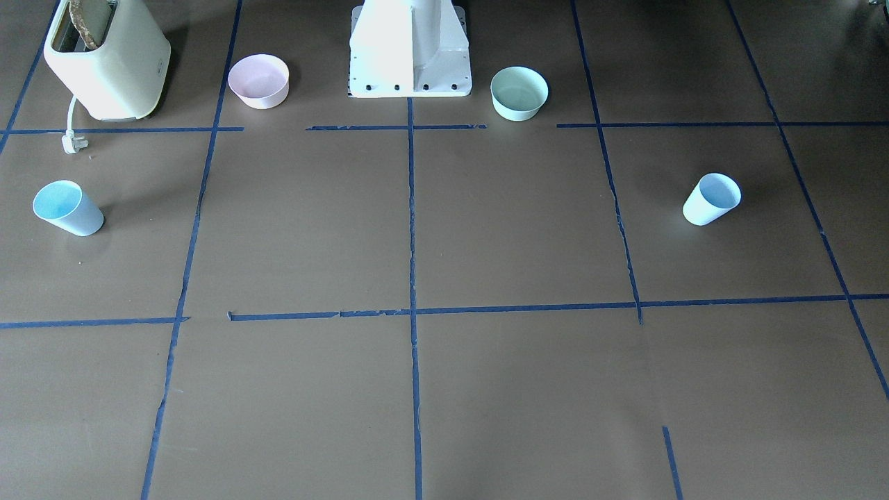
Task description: Stack blue cups with both arms
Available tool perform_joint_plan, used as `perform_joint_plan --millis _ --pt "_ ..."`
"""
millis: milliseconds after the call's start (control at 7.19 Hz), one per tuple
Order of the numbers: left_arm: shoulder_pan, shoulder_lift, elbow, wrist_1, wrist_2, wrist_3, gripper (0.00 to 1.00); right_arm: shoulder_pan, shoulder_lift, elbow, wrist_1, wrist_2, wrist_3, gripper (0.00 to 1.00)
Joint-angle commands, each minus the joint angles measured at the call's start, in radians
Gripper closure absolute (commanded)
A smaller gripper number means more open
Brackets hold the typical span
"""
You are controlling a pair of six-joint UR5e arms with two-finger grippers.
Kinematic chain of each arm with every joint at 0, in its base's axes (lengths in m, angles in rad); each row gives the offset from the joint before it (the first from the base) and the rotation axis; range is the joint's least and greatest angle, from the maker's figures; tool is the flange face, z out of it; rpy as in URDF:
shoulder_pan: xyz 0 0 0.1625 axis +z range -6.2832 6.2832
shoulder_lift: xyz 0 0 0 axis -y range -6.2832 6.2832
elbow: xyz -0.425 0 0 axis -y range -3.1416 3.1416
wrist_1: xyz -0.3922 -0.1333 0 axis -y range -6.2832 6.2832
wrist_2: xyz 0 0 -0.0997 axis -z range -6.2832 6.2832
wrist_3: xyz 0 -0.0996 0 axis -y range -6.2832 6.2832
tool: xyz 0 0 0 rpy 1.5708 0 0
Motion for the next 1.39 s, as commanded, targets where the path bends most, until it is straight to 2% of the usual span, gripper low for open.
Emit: perform_joint_plan --millis 0,139,278,417,557,696,835,974,1113,1252 --pt "0.004 -0.104 0.039 -0.001 -0.008 -0.001 0.0 0.0 0.0 0.004 0.007 0.002 0.0 0.0" --pt "0.012 -0.103 0.041 -0.004 -0.011 0.002 0.0 0.0 0.0 0.002 0.017 0.002 0.0 0.0" --pt "0.08 -0.1 0.004 -0.004 -0.011 -0.002 0.0 -0.002 0.002 -0.001 0.022 0.002 0.002 0.0" --pt "0.134 -0.077 -0.014 -0.005 -0.036 -0.083 0.0 0.0 0.002 0.001 0.022 0.003 0.002 0.0" --pt "0.208 -0.067 -0.046 -0.062 -0.059 -0.296 0.0 0.0 0.002 -0.001 0.022 0.002 0.002 0.0" --pt "0.283 -0.017 -0.053 -0.2 -0.053 -0.491 0.0 0.0 0.002 -0.001 0.022 0.003 0.002 0.0" --pt "0.353 0.056 -0.048 -0.396 -0.003 -0.645 0.0 0.0 0.002 0.001 0.022 0.005 0.002 0.0" --pt "0.438 0.084 -0.047 -0.538 0.045 -0.823 0.0 0.0 0.002 -0.001 0.022 0.003 0.002 0.0" --pt "0.51 0.081 -0.045 -0.571 0.109 -0.925 0.0 0.0 0.002 -0.001 0.022 0.003 0.002 0.0" --pt "0.526 0.069 -0.036 -0.573 0.165 -0.962 0.0 0.0 0.002 -0.001 0.022 0.003 0.002 0.0"
